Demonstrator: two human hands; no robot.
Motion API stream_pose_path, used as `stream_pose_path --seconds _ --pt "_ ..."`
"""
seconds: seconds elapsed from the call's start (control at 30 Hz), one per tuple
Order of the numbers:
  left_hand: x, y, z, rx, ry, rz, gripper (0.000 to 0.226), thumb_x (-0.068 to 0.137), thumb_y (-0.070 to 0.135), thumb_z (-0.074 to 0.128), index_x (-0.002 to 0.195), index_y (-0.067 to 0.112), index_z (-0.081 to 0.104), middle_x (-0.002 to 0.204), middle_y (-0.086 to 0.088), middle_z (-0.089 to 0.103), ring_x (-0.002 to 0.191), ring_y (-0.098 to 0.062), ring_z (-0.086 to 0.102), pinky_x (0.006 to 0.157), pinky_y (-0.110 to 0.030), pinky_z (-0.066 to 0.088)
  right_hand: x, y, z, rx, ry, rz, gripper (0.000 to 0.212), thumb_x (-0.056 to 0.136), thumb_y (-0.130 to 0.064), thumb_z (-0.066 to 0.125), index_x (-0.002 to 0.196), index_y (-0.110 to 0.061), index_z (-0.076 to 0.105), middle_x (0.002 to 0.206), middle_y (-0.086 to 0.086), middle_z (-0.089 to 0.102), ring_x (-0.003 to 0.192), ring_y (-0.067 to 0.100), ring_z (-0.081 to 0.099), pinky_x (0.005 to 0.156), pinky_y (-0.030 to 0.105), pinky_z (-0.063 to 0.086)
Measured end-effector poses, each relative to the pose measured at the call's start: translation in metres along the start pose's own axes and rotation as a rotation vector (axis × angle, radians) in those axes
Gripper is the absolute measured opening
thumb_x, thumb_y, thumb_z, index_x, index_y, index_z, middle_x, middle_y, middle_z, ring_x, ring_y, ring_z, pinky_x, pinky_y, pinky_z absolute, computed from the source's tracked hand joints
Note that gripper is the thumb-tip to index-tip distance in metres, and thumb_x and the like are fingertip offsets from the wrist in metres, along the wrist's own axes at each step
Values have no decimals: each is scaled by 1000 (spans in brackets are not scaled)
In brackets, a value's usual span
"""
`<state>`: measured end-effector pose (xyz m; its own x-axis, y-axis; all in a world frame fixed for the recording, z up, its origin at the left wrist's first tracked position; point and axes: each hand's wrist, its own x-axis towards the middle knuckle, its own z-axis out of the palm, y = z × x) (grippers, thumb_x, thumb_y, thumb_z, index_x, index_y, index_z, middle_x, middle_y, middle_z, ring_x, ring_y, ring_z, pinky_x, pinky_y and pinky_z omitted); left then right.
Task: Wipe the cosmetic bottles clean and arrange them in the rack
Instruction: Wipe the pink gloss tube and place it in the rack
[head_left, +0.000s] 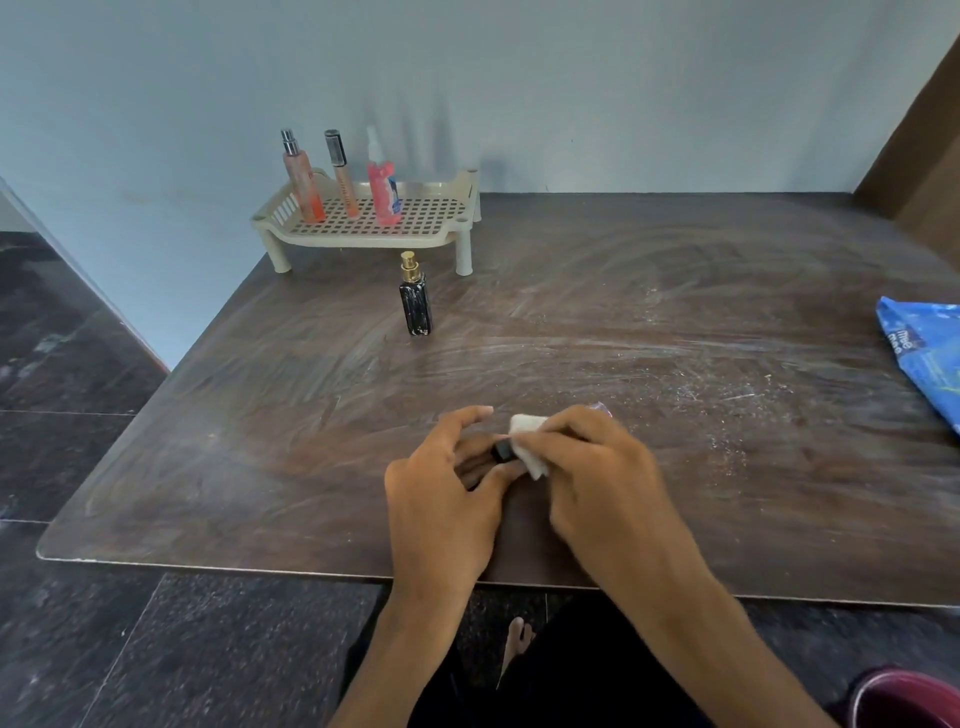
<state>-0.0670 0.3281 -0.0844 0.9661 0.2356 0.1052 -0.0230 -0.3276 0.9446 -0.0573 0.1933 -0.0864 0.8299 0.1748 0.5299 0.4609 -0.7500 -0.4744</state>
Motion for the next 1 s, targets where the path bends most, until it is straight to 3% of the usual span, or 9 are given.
stream_pose_path --seconds 0.1,0.2,0.47,0.63,0.7,0.77,0.83,0.93,1.0 --pt "0 -2 2 10 9 1 46 69 14 89 107 31 70 83 23 75 82 10 71 98 -36 54 5 24 -16 -52 21 146 23 79 9 66 93 -6 79 87 7 68 77 28 66 68 36 57" --pt "0 -2 2 45 19 25 43 69 18 90 104 33 70 83 27 74 84 11 70 101 -38 51 11 30 -19 -95 48 185 17 82 6 69 92 -3 78 84 7 66 74 27 64 65 36 56" --pt "3 -9 2 12 15 47 37 75 -3 81 100 22 73 82 19 75 78 8 72 77 -13 56 -4 -20 10 -78 -19 -22 29 65 12 74 88 -5 76 81 3 63 71 22 62 50 30 54" --pt "1 -4 3 28 20 39 39 70 13 89 103 28 73 83 21 75 82 11 70 94 -28 55 6 19 -13 -125 -3 123 26 76 11 69 95 -4 78 85 6 65 76 26 65 63 38 57" --pt "0 -1 3 29 26 34 39 70 13 88 103 26 73 80 25 72 81 14 69 93 -25 56 9 25 -18 -150 22 187 22 79 9 70 95 -4 78 85 5 65 75 23 64 62 30 52" --pt "0 -1 3 33 24 23 39 71 12 88 102 29 72 78 25 72 80 13 69 94 -27 56 7 11 -9 -200 32 148 20 76 8 72 91 -4 78 82 5 64 71 21 61 60 22 45" --pt "1 -4 3 37 24 26 37 73 7 85 99 30 73 79 23 73 80 9 71 89 -29 58 -1 -14 6 -156 23 67 17 76 7 67 86 -4 76 81 4 63 70 21 60 57 23 49" --pt "2 -7 4 78 32 60 35 77 -6 75 101 20 75 75 25 70 75 11 70 74 -10 56 -13 -31 17 -75 10 5 18 70 6 72 83 -6 73 81 1 60 72 21 62 53 27 54" --pt "2 -6 4 59 20 64 36 77 -8 74 104 16 75 76 24 70 75 11 70 71 -5 52 -13 -19 15 -6 49 -3 24 71 4 68 88 -10 78 81 2 64 73 19 64 58 28 55"
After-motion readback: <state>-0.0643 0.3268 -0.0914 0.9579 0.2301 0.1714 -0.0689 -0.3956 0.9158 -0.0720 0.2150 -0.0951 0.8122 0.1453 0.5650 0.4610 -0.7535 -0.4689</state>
